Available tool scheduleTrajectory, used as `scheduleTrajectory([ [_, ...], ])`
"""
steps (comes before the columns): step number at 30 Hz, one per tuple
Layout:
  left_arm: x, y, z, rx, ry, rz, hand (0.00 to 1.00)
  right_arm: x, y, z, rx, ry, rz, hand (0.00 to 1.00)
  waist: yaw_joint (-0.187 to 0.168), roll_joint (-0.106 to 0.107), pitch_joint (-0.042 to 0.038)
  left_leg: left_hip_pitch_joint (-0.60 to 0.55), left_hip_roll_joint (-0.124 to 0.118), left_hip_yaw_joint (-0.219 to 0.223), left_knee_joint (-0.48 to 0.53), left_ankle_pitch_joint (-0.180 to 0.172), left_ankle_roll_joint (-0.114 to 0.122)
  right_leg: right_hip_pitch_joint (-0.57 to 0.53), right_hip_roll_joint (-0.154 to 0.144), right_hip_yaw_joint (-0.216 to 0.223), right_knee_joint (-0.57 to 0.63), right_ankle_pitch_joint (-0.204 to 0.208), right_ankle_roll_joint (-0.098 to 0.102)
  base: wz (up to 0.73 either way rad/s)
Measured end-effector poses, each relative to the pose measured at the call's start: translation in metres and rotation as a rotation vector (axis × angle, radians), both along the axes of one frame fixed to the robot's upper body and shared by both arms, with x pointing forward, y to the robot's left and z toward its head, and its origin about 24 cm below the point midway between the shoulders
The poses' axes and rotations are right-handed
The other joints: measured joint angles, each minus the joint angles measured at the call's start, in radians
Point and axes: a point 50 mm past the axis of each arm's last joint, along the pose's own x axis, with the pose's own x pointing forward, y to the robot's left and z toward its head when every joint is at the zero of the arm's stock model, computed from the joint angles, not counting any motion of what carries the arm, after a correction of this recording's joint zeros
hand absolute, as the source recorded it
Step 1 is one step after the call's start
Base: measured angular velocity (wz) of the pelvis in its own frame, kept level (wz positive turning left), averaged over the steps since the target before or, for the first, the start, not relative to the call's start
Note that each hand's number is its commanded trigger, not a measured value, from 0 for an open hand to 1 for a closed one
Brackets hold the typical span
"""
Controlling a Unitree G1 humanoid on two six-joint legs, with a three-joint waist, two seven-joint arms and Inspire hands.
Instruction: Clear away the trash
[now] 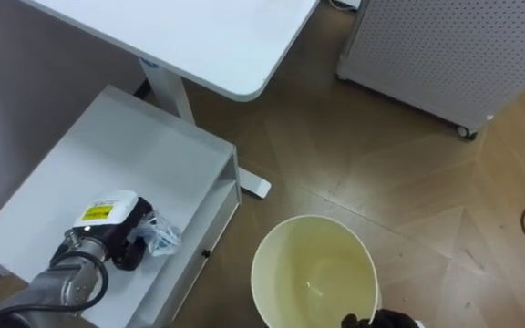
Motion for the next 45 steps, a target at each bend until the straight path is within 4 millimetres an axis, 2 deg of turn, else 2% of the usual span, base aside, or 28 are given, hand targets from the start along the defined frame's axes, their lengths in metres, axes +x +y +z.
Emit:
scheduleTrajectory([
  [2,-0.002,-0.011,-0.003,-0.057,-0.016,-0.011,1.0,-0.001,0.002,-0.002,0.004,0.007,-0.008,1.0,0.004,-0.001,0.0001,0.011,0.0,0.0,-0.007,0.0,0.0,0.013,0.001,-0.002,-0.011,0.003,0.001,-0.02],
  [5,-0.011,-0.036,-0.011,-0.227,-0.027,-0.024,1.0,-0.004,0.01,-0.006,0.013,0.015,-0.005,1.0,0.006,-0.008,-0.0014,0.032,0.001,0.003,-0.025,0.0,0.0,0.036,0.001,-0.006,-0.036,0.009,0.001,-0.03],
  [8,-0.018,-0.051,-0.012,-0.37,-0.036,-0.032,1.0,-0.005,0.018,-0.008,0.021,0.01,0.017,1.0,0.008,-0.014,-0.0037,0.035,0.0,0.008,-0.039,0.001,-0.001,0.037,0.001,-0.005,-0.051,0.012,0.003,-0.03],
  [9,-0.02,-0.054,-0.013,-0.403,-0.034,-0.025,1.0,-0.005,0.019,-0.008,0.023,0.01,0.023,1.0,0.011,-0.016,-0.0051,0.037,-0.001,0.012,-0.042,0.001,-0.001,0.037,0.0,-0.005,-0.053,0.012,0.003,-0.1],
  [12,-0.03,-0.064,-0.021,-0.524,0.018,-0.008,1.0,-0.006,0.029,-0.01,0.048,0.012,0.04,1.0,0.023,-0.037,-0.0176,0.054,-0.003,0.027,-0.056,0.002,-0.003,0.043,-0.002,-0.002,-0.063,0.013,0.003,-0.1],
  [14,-0.039,-0.075,-0.03,-0.611,0.092,-0.009,1.0,-0.006,0.033,-0.011,0.058,0.012,0.061,1.0,0.026,-0.039,-0.0182,0.062,-0.001,0.021,-0.059,0.003,-0.005,0.062,-0.001,-0.013,-0.082,0.015,0.002,0.04],
  [20,-0.058,-0.102,-0.041,-0.731,0.224,-0.06,1.0,-0.006,0.042,-0.012,0.071,0.008,0.105,1.0,0.04,-0.048,-0.0255,0.069,-0.016,0.017,-0.086,0.01,-0.001,0.073,-0.014,-0.018,-0.103,0.019,0.008,0.06],
  [23,-0.065,-0.124,-0.04,-0.77,0.277,-0.137,1.0,-0.007,0.043,-0.013,0.066,0.015,0.123,1.0,0.067,-0.052,-0.0298,0.068,-0.018,0.018,-0.085,0.01,0.0,0.071,-0.019,-0.018,-0.104,0.021,0.012,0.0],
  [26,-0.075,-0.136,-0.04,-0.78,0.304,-0.205,1.0,-0.008,0.045,-0.014,0.071,0.02,0.133,1.0,0.08,-0.053,-0.0359,0.07,-0.019,0.018,-0.084,0.011,0.001,0.074,-0.018,-0.018,-0.105,0.022,0.013,0.0],
  [29,-0.082,-0.141,-0.043,-0.781,0.339,-0.238,1.0,-0.009,0.047,-0.014,0.074,0.023,0.142,1.0,0.083,-0.053,-0.0365,0.07,-0.019,0.018,-0.083,0.011,0.002,0.074,-0.016,-0.018,-0.104,0.023,0.013,0.0],
  [30,-0.085,-0.143,-0.044,-0.782,0.357,-0.249,0.69,-0.009,0.047,-0.014,0.08,0.023,0.147,1.0,0.083,-0.053,-0.0367,0.07,-0.019,0.018,-0.083,0.012,0.003,0.074,-0.016,-0.017,-0.104,0.025,0.012,0.0],
  [31,-0.088,-0.144,-0.046,-0.781,0.372,-0.259,0.45,-0.009,0.048,-0.014,0.083,0.023,0.149,1.0,0.083,-0.053,-0.037,0.07,-0.019,0.018,-0.083,0.012,0.003,0.074,-0.015,-0.017,-0.104,0.026,0.012,0.0],
  [32,-0.089,-0.145,-0.046,-0.782,0.383,-0.269,0.0,-0.009,0.047,-0.014,0.084,0.026,0.15,1.0,0.083,-0.053,-0.0371,0.07,-0.019,0.018,-0.084,0.012,0.004,0.074,-0.015,-0.017,-0.104,0.028,0.012,0.0],
  [38,-0.092,-0.152,-0.044,-0.763,0.409,-0.324,0.0,-0.014,0.047,-0.017,0.087,0.031,0.148,1.0,0.085,-0.049,-0.0464,0.069,-0.018,0.017,-0.086,0.014,0.006,0.074,-0.015,-0.017,-0.104,0.032,0.014,0.0],
  [45,-0.093,-0.157,-0.041,-0.745,0.424,-0.381,0.0,-0.016,0.048,-0.017,0.102,0.024,0.162,1.0,0.085,-0.048,-0.0474,0.07,-0.019,0.018,-0.087,0.014,0.007,0.074,-0.015,-0.016,-0.103,0.033,0.013,0.0],
])
